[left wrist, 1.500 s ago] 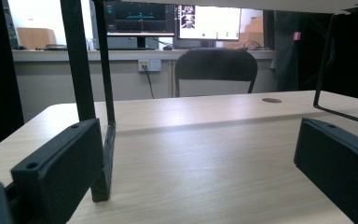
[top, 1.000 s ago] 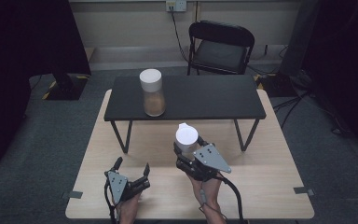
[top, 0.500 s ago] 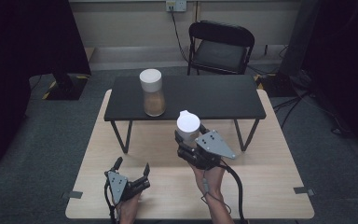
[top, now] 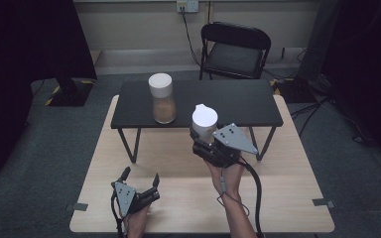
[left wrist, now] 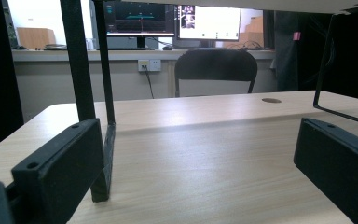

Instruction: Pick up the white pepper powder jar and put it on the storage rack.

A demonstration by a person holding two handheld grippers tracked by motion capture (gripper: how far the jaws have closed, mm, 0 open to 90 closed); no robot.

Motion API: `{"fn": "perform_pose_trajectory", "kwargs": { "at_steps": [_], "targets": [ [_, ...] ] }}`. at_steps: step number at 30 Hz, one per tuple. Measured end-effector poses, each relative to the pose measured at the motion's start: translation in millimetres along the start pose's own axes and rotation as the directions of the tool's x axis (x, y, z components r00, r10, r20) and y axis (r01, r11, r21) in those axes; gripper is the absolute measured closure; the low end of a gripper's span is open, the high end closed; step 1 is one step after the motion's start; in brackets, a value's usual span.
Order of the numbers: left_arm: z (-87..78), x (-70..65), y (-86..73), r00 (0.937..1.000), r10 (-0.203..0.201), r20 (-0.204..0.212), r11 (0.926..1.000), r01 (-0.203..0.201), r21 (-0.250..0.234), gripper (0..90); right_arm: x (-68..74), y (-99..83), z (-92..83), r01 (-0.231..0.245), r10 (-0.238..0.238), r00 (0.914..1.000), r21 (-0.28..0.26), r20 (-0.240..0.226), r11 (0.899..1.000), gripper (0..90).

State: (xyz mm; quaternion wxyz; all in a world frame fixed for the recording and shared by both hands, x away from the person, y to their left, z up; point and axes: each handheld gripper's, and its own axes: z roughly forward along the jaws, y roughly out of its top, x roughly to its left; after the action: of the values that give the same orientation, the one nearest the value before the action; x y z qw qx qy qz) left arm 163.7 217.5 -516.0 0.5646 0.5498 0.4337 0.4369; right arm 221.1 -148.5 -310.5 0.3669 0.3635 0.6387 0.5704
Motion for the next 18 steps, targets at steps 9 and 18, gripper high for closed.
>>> {"fn": "perform_pose_trajectory", "kwargs": {
  "at_steps": [9, 18],
  "targets": [
    [0.1, -0.1, -0.1, 1.0000, -0.001, 0.000, 1.0000, 0.001, -0.001, 1.3, -2.0, 14.6, 8.7, 0.026, -0.026, 0.9996, 0.003, 0.007, 1.000, 30.4],
    [0.0, -0.1, 0.0, 1.0000, -0.001, 0.000, 1.0000, 0.001, 0.000, 1.3, -8.3, 30.1, 19.0, 0.028, -0.028, 0.9994, -0.002, 0.021, 1.000, 30.4]
  ]
}}
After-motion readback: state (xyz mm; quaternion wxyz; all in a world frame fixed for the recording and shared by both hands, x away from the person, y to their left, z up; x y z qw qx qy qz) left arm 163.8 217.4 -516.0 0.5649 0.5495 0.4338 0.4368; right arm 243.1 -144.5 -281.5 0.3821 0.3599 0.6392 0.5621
